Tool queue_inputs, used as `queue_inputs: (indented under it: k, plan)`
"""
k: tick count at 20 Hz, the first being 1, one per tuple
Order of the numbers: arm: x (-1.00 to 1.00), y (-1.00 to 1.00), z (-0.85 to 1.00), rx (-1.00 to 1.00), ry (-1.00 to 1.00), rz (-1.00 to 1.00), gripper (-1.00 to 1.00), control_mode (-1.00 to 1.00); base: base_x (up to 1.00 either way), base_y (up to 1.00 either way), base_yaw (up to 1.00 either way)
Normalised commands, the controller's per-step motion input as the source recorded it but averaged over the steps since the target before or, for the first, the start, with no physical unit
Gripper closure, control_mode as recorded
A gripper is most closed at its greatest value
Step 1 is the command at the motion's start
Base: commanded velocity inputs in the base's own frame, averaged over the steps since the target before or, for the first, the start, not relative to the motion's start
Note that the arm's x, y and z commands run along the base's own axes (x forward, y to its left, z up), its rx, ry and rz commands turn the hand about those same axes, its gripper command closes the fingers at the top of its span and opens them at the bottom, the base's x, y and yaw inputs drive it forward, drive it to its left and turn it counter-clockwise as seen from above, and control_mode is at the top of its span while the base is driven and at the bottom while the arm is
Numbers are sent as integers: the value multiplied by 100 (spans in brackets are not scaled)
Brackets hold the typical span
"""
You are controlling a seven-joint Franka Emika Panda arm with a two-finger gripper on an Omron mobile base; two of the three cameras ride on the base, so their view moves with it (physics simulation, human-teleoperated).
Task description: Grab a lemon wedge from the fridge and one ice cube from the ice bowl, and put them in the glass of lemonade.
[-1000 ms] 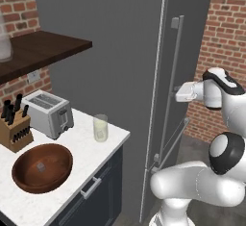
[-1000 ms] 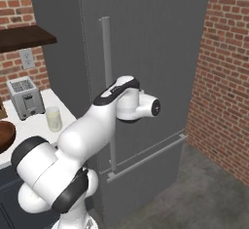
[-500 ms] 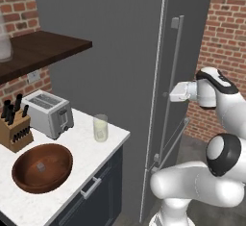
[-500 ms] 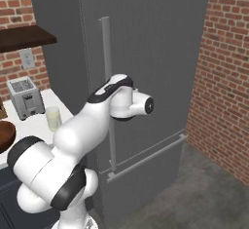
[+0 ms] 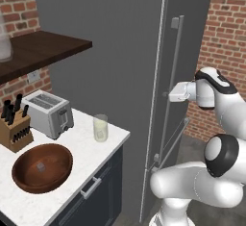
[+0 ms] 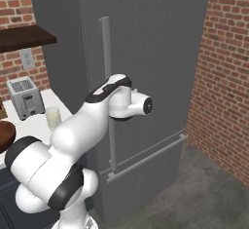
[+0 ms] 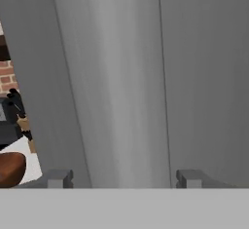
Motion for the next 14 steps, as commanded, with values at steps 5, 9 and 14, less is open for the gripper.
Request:
queue_inputs:
  k: [5, 9, 14]
  plan:
    - [0, 0, 0, 0, 0, 0, 100, -100, 0, 0, 0]
    - [0, 0, 0, 0, 0, 0, 100, -100, 0, 0, 0]
    - [0, -16, 0, 0, 0, 0, 100, -100, 0, 0, 0]
